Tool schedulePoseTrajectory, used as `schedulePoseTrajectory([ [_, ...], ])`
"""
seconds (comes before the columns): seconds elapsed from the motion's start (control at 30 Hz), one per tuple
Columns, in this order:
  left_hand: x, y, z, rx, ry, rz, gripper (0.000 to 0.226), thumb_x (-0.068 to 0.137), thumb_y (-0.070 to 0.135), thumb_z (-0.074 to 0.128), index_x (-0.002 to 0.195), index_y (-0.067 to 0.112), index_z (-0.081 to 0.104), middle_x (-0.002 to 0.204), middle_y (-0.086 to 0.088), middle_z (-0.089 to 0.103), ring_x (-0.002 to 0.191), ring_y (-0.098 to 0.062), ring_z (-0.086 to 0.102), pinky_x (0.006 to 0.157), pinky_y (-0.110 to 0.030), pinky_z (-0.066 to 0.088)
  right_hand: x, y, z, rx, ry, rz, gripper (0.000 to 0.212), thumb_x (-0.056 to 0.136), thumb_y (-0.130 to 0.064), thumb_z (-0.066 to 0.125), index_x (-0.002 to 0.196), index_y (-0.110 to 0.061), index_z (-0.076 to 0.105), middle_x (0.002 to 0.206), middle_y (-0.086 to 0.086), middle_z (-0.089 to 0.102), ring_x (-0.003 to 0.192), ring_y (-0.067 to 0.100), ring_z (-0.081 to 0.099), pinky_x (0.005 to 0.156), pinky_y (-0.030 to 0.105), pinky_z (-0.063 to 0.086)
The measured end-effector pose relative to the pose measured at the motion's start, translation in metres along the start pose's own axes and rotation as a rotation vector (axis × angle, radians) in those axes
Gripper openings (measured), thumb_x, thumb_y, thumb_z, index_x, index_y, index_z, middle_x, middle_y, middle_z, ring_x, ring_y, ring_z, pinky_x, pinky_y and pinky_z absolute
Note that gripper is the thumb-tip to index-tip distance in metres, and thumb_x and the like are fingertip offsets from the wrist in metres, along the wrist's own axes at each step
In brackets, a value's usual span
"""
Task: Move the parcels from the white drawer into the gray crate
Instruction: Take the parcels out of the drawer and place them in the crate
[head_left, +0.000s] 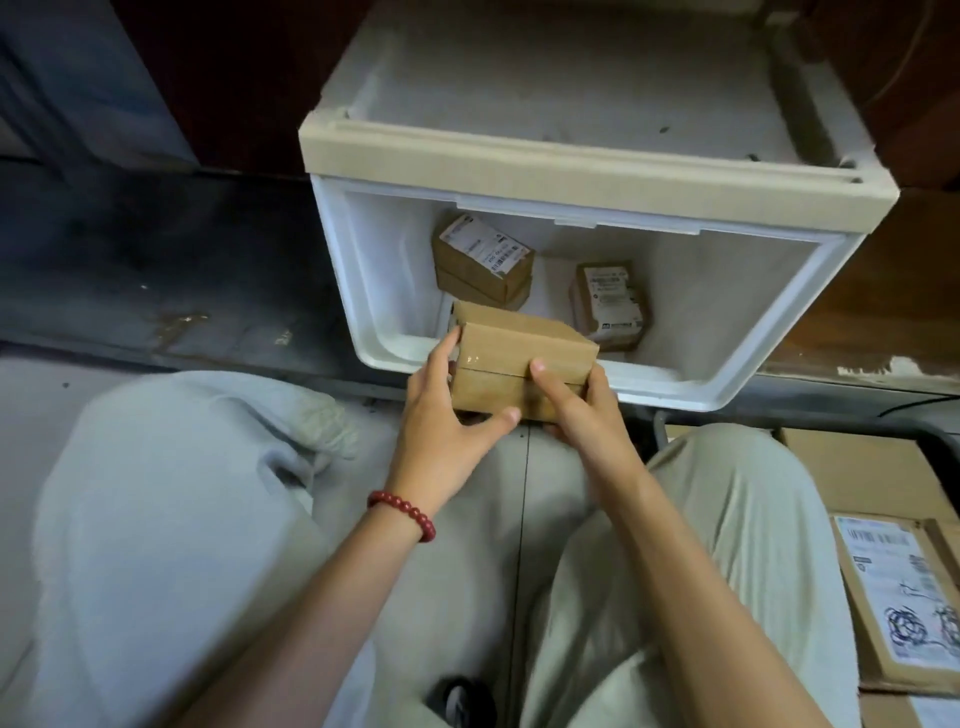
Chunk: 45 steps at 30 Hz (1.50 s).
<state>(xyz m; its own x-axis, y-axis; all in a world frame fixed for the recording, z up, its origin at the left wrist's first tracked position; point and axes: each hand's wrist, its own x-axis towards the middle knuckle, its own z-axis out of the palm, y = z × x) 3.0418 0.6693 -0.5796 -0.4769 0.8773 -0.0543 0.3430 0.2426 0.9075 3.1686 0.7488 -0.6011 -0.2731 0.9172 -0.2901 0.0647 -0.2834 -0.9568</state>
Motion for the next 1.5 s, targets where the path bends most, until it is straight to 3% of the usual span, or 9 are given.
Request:
schedulePoseTrajectory([
  [0.23,0.004,0.015,-0.003,0.116,0.087,0.170,0.069,0.082,0.031,0.072,0.138,0.040,0.034,0.150,0.008,0.027,0.136,-0.010,0.031,0.103,-0.026,0.038,0.003,0.001,0.010,0.064,-0.124,0.227,0.066,0.085,-0.073,0.039,0.139,-0.036,0.043,0.131,-0.007,0.052,0.113,0.018,0.051,0.096,0.041,0.034],
  [0.5,0.003,0.023,-0.002,0.116,0.297,0.012,0.053,0.081,0.049,0.065,0.121,0.025,0.039,0.134,0.000,0.046,0.135,-0.016,0.027,0.100,-0.040,0.044,0.005,0.010,0.025,-0.027,-0.128,0.195,0.058,0.079,-0.067,0.059,0.119,-0.025,0.058,0.116,-0.002,0.066,0.107,0.015,0.063,0.095,0.037,0.048],
  [0.73,0.013,0.019,-0.005,0.104,0.368,-0.113,0.058,0.086,0.051,0.058,0.130,0.021,0.035,0.129,0.002,0.055,0.124,-0.021,0.038,0.096,-0.036,0.037,0.004,0.002,0.016,-0.009,-0.005,-0.105,0.058,0.067,-0.008,0.085,0.110,-0.022,0.048,0.120,0.003,0.060,0.102,0.009,0.061,0.079,0.022,0.051],
  [0.93,0.015,0.017,-0.010,-0.031,0.242,-0.253,0.077,0.085,0.064,0.050,0.147,0.027,0.024,0.138,-0.002,0.049,0.123,-0.024,0.047,0.091,-0.033,0.041,0.002,-0.006,0.011,-0.005,-0.060,-0.269,0.067,0.068,0.000,0.082,0.117,-0.029,0.048,0.126,-0.005,0.054,0.118,0.007,0.053,0.087,0.028,0.054],
  [1.03,0.013,0.017,-0.010,-0.100,0.217,-0.294,0.077,0.085,0.066,0.048,0.147,0.025,0.027,0.138,0.001,0.049,0.118,-0.020,0.049,0.082,-0.027,0.039,-0.003,-0.012,0.013,0.047,-0.129,-0.294,0.064,0.070,-0.002,0.081,0.124,-0.021,0.050,0.131,-0.003,0.054,0.110,-0.006,0.056,0.078,0.021,0.055],
  [1.2,0.016,0.013,-0.012,-0.267,0.251,-0.417,0.067,0.089,0.065,0.041,0.138,0.018,0.034,0.118,0.002,0.050,0.097,-0.016,0.050,0.063,-0.024,0.038,-0.005,-0.017,0.014,0.070,-0.136,-0.316,0.050,0.079,-0.034,0.073,0.124,-0.028,0.051,0.130,-0.009,0.057,0.120,0.000,0.053,0.093,0.027,0.048],
  [1.3,0.021,0.004,-0.011,-0.276,0.255,-0.452,0.065,0.092,0.064,0.033,0.139,0.018,0.036,0.126,-0.005,0.052,0.103,-0.020,0.053,0.074,-0.029,0.045,-0.003,-0.020,0.011,0.101,-0.103,-0.290,0.037,0.088,-0.050,0.056,0.120,-0.032,0.052,0.123,-0.015,0.064,0.122,0.008,0.053,0.100,0.029,0.041],
  [1.4,0.021,0.002,-0.006,-0.265,0.218,-0.434,0.064,0.093,0.063,0.031,0.141,0.021,0.038,0.131,-0.005,0.051,0.113,-0.022,0.052,0.091,-0.035,0.045,-0.001,-0.024,0.009,0.087,-0.045,-0.299,0.031,0.100,-0.040,0.041,0.126,-0.025,0.052,0.110,-0.019,0.069,0.109,-0.005,0.058,0.086,0.011,0.042],
  [1.5,0.019,0.001,-0.003,-0.317,0.217,-0.426,0.060,0.091,0.065,0.035,0.134,0.023,0.043,0.119,-0.001,0.057,0.104,-0.019,0.055,0.087,-0.034,0.048,0.001,-0.020,0.007,0.051,-0.008,-0.300,0.030,0.102,-0.036,0.038,0.128,-0.026,0.051,0.114,-0.012,0.067,0.097,-0.016,0.057,0.072,-0.001,0.040],
])
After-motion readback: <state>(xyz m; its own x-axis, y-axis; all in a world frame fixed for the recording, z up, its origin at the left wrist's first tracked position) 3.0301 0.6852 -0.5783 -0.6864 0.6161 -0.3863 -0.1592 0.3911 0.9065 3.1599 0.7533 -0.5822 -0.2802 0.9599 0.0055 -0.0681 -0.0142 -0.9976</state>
